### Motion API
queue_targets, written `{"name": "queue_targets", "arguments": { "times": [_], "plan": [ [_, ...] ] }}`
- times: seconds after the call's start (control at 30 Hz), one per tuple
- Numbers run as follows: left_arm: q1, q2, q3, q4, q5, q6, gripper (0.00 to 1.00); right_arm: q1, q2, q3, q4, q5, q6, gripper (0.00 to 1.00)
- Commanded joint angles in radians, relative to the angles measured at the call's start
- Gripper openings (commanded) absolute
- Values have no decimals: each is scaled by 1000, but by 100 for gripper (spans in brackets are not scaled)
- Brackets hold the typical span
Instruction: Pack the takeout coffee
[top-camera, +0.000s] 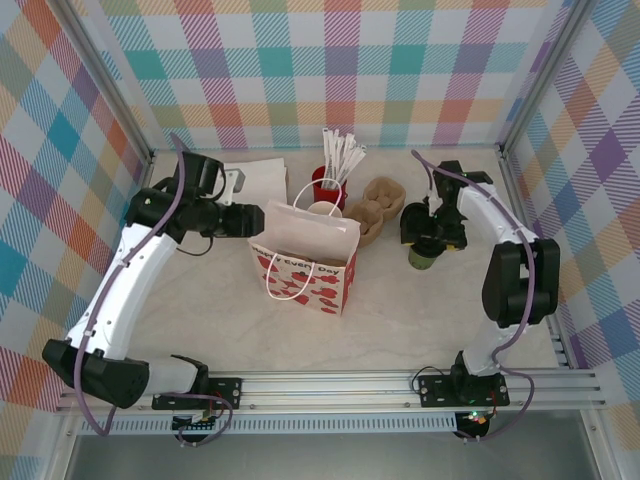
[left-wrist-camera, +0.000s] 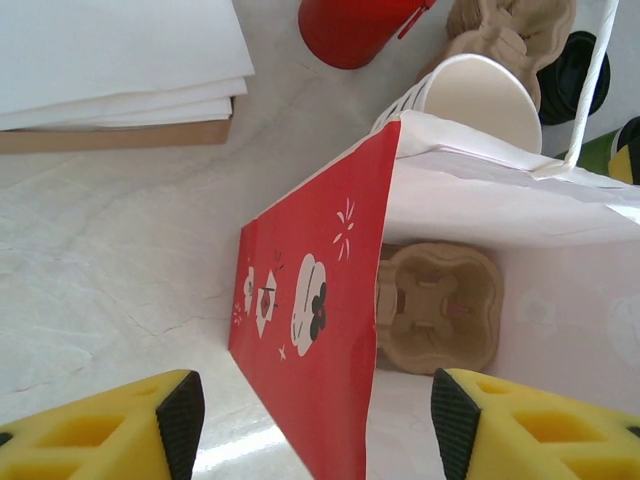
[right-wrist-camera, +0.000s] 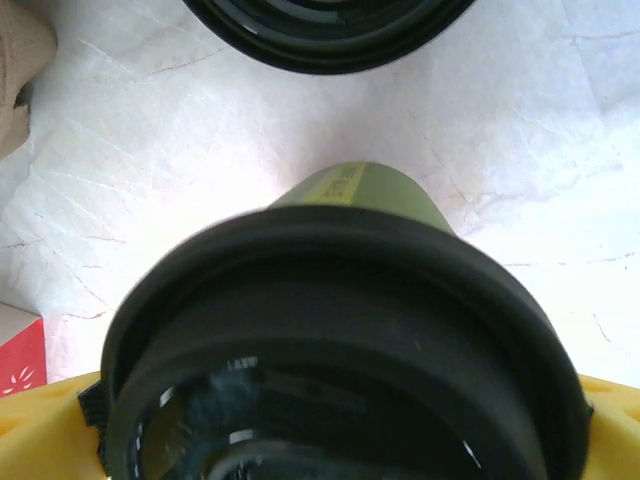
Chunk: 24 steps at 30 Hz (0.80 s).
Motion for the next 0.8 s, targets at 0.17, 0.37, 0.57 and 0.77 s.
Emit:
{"name": "queue_targets", "arguments": {
  "times": [0.17,0.37,0.57,0.77],
  "plan": [
    [-6,-66,-43,-11,-64,-21,69,17,46,48,-3,36,-18,100],
    [-6,-88,-48,-14,-85,-20,71,23,42,28,-2,41,-28,95],
    [-6,-92,-68,-5,-63,-30,70,30,19,26,-19,69,-37,89],
    [-6,-90,-100,54,2,-75,70,40,-59,35,-64,75,-59,89]
  ]
}}
